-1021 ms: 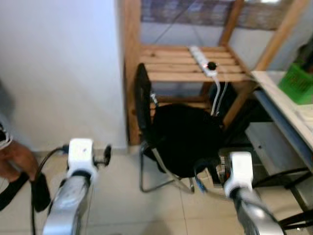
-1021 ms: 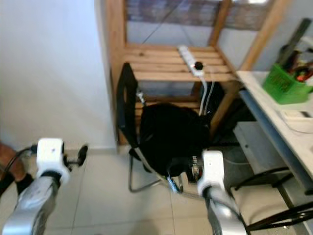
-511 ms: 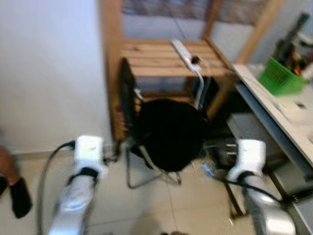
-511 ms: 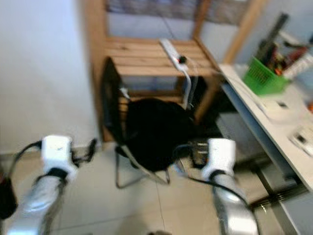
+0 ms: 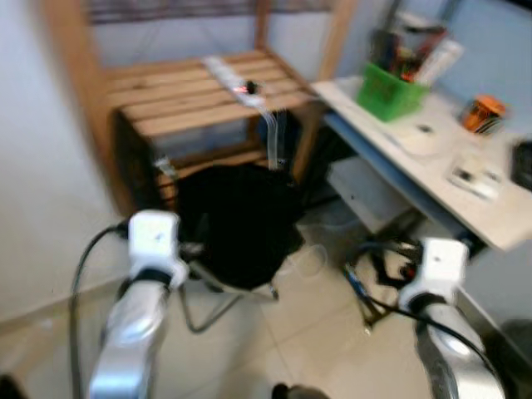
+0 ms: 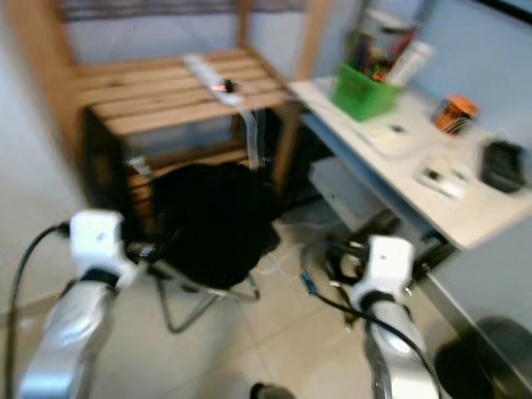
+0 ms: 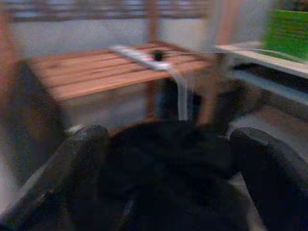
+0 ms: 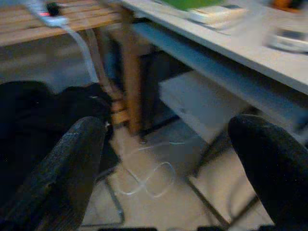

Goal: Clean up the room

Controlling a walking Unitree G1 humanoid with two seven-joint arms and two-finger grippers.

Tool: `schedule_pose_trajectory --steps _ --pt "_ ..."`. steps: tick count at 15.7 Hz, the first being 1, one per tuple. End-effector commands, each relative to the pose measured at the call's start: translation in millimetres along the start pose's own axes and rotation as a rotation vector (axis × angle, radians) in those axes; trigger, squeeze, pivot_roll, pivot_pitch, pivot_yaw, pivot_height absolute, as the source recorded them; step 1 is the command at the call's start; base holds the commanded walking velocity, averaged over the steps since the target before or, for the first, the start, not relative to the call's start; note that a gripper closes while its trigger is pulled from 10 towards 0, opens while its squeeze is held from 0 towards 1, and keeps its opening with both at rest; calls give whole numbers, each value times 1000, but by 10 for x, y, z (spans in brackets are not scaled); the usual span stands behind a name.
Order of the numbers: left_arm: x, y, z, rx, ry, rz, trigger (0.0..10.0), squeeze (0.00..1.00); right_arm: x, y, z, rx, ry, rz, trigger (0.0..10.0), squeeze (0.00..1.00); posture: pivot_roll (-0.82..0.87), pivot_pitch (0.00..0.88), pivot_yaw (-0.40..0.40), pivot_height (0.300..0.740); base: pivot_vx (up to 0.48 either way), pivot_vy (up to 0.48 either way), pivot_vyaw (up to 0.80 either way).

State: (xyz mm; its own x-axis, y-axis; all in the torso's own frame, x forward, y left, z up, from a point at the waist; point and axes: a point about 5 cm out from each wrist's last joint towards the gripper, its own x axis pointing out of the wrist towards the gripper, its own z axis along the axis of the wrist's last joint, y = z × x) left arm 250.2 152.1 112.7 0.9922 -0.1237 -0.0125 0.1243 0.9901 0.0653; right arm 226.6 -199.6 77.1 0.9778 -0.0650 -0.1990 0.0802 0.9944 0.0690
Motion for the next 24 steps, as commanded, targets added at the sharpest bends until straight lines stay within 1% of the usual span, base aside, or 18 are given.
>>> schedule_pose_trajectory --steps 1,2,3,4,5,6,8,9,11,12,13,14,15,16,17,20,21,24 --pt "-17 13 -85 21 46 -16 10000 0 -16 17 22 33 -10 8 10000 0 -62 0 -15 740 0 0 0" --pt "-7 75 -104 -24 80 -6 10000 0 0 75 30 29 -25 -8 10000 0 -62 0 -13 740 0 0 0" --pt "5 175 -97 -145 97 26 10000 0 84 25 43 47 -23 -106 10000 0 -45 0 -5 740 0 0 -781" --pt "22 221 -87 -135 90 45 10000 0 113 2 33 24 -31 -108 10000 0 -34 0 -11 740 0 0 -781" --pt "41 318 -59 -62 67 66 10000 0 132 18 24 5 -24 -87 10000 0 -41 0 -19 740 0 0 -800" --pt "81 378 -101 -132 101 67 10000 0 126 63 50 -29 -37 -43 10000 0 -74 0 15 740 0 0 -800" --pt "183 259 -61 -1 60 -4 10000 0 145 10 51 -52 -45 -81 10000 0 -80 0 33 740 0 0 -800" --pt "183 191 -17 7 40 -40 10000 0 134 -28 63 3 -41 -115 10000 0 -73 0 17 740 0 0 -800" --pt "110 127 1 15 27 -95 10000 0 140 -15 54 -23 -55 -79 10000 0 -31 0 -8 740 0 0 -400" --pt "86 130 17 17 14 -94 10000 0 145 10 79 -23 -72 -66 10000 0 -32 0 -11 740 0 0 0" --pt "73 169 18 3 -2 -39 10000 0 155 88 185 -27 -116 -41 10000 0 -37 0 -10 740 0 0 0" --pt "76 191 20 7 -6 -21 10000 0 154 113 196 -30 -121 -34 10000 0 -36 0 -12 740 0 0 0" --pt "84 206 52 45 -10 -17 10000 0 143 140 180 -37 -117 -25 10000 0 -39 0 -7 740 0 -480 0" --pt "94 216 64 14 -13 -12 10000 0 121 168 157 -58 -113 -15 10000 0 -42 0 6 740 0 -480 -800" --pt "98 223 62 15 -7 -15 10000 0 105 177 150 -55 -113 -22 10000 0 -39 0 10 740 0 -480 -800" --pt "110 212 83 33 -21 -27 10000 0 55 156 79 -36 -91 -49 10000 0 -15 0 0 740 0 -270 -533" --pt "96 196 75 45 -24 -31 10000 0 51 145 87 -37 -98 -54 10000 0 -13 0 -3 740 0 0 0" --pt "67 175 31 57 5 -49 10000 0 57 86 126 -42 -118 -95 10000 0 -13 0 -1 740 0 0 -800"
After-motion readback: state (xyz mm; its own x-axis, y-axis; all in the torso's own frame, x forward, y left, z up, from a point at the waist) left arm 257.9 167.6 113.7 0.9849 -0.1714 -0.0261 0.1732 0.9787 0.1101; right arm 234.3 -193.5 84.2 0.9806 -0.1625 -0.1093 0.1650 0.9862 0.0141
